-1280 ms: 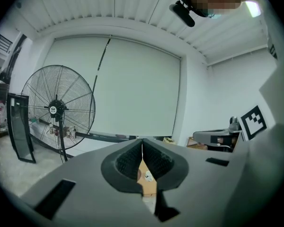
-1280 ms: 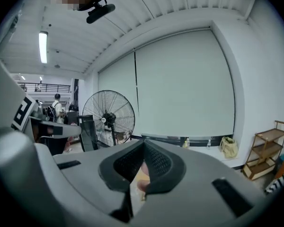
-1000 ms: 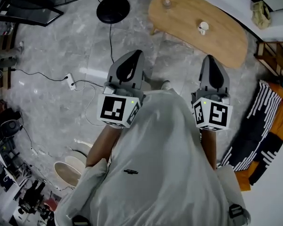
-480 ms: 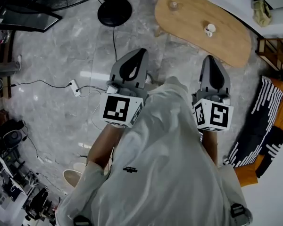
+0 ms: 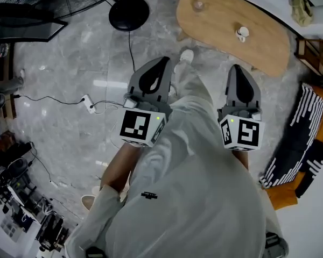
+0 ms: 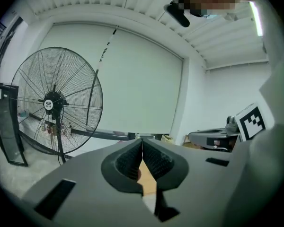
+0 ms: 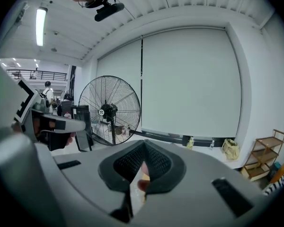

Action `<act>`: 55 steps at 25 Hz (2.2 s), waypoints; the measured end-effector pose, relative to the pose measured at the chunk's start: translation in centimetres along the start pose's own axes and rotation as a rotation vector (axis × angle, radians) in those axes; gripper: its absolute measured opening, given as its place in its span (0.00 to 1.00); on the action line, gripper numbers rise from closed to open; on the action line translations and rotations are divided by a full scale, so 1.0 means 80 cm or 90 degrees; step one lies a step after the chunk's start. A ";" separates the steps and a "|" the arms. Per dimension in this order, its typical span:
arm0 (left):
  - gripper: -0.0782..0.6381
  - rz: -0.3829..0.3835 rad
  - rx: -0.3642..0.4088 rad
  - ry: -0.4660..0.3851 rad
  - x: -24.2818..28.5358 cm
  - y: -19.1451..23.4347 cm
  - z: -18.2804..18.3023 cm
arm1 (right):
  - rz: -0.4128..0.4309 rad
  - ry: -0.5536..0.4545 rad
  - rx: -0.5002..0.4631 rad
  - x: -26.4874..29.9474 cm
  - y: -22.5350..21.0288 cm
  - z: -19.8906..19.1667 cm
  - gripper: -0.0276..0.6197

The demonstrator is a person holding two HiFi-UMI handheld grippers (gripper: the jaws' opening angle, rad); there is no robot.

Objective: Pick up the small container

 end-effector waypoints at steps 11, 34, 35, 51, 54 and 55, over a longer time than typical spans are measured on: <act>0.14 -0.011 0.019 0.014 0.126 0.077 0.046 | 0.011 -0.011 0.015 0.154 -0.028 0.047 0.05; 0.14 -0.012 0.062 0.044 0.327 0.123 0.106 | 0.025 0.003 0.069 0.323 -0.126 0.064 0.05; 0.14 -0.007 0.062 0.045 0.327 0.124 0.107 | 0.024 0.004 0.073 0.325 -0.129 0.064 0.05; 0.14 -0.033 0.049 0.119 0.358 0.163 0.071 | 0.038 0.039 0.076 0.367 -0.109 0.053 0.05; 0.14 -0.043 0.042 0.142 0.372 0.164 0.057 | 0.035 0.048 0.070 0.373 -0.112 0.046 0.05; 0.14 -0.048 0.038 0.145 0.378 0.165 0.052 | 0.033 0.051 0.068 0.376 -0.114 0.042 0.05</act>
Point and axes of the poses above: the fingertips, and each gripper's own axes: x forward along the fingers, y to its left, z out of its top, the point moved 8 cm from there along -x, backward along the fingers, and after that the axes turned 11 degrees about -z, right-handed, at the moved point
